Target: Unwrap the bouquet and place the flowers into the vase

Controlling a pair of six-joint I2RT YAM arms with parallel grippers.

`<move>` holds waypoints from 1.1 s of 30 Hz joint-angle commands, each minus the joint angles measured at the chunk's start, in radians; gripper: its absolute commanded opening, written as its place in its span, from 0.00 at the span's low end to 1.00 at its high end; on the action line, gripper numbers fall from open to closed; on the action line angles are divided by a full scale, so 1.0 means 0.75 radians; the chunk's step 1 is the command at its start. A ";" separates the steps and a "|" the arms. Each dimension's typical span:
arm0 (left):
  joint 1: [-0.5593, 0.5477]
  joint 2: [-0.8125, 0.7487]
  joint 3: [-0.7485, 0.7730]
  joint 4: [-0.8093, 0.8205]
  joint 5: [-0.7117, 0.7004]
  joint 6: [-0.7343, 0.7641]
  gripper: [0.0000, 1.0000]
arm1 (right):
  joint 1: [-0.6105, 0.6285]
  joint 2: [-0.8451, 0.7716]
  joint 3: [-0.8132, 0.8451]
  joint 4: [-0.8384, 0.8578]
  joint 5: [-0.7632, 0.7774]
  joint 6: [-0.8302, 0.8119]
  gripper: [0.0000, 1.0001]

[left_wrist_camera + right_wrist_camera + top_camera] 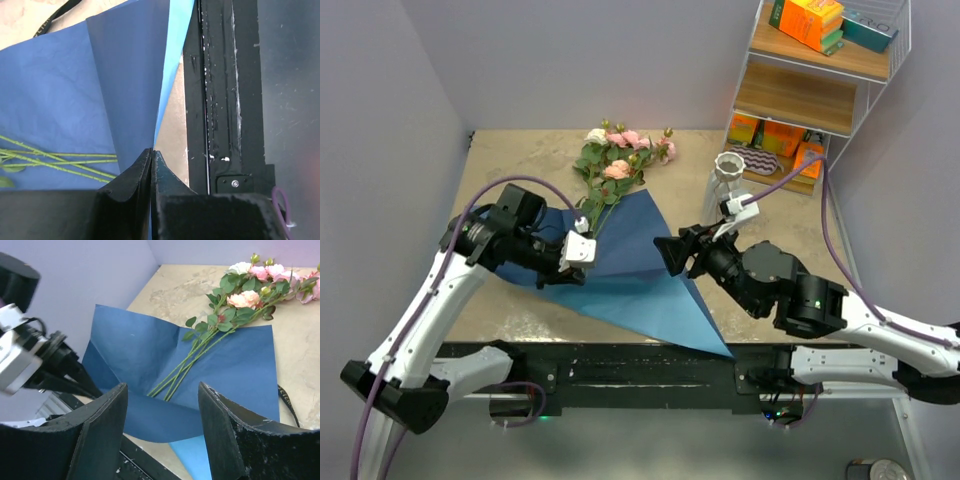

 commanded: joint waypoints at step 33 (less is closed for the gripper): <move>-0.036 -0.356 0.283 0.618 -0.478 -0.762 0.60 | 0.424 0.501 -0.129 0.296 -0.155 0.277 0.48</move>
